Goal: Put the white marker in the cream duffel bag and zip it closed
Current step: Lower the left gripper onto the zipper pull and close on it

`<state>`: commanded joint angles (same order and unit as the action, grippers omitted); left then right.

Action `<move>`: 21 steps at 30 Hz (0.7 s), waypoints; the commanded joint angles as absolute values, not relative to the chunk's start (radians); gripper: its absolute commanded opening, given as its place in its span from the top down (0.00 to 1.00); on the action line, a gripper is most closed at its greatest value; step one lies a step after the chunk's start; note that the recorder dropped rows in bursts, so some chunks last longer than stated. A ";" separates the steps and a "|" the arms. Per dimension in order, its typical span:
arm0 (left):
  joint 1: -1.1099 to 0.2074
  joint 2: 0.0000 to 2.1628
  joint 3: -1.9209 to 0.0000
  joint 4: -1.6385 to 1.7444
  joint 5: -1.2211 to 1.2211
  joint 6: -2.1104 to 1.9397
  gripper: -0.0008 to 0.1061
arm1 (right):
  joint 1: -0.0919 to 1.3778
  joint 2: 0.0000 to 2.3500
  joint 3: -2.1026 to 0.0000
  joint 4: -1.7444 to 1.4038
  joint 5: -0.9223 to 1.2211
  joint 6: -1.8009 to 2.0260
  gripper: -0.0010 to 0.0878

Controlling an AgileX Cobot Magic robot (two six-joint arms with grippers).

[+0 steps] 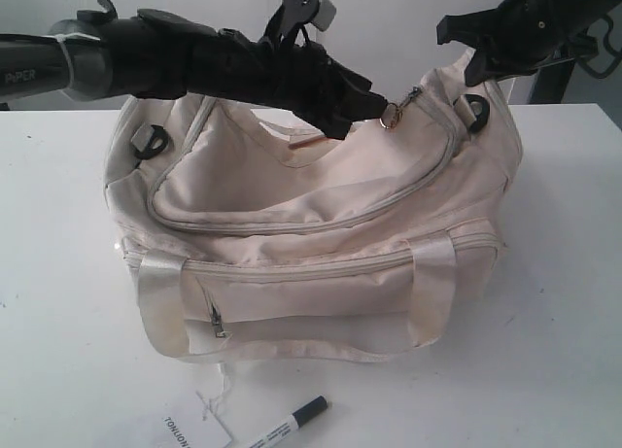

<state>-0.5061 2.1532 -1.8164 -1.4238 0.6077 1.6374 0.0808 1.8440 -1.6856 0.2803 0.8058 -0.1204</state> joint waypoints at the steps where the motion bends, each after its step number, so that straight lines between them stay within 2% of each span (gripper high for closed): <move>1: -0.511 2.155 -1.816 -1.432 0.608 1.658 0.53 | 0.081 1.844 -1.686 0.280 0.806 -0.120 0.99; 14: -0.551 2.157 -1.816 -1.432 0.520 1.708 0.54 | 0.081 1.844 -1.686 0.280 0.806 -0.120 0.99; 16: -0.551 2.157 -1.816 -1.432 0.520 1.708 0.58 | 0.081 1.844 -1.686 0.280 0.806 -0.120 0.99; 21: -0.551 2.157 -1.816 -1.432 0.535 1.701 0.77 | 0.081 1.844 -1.686 0.280 0.806 -0.120 0.99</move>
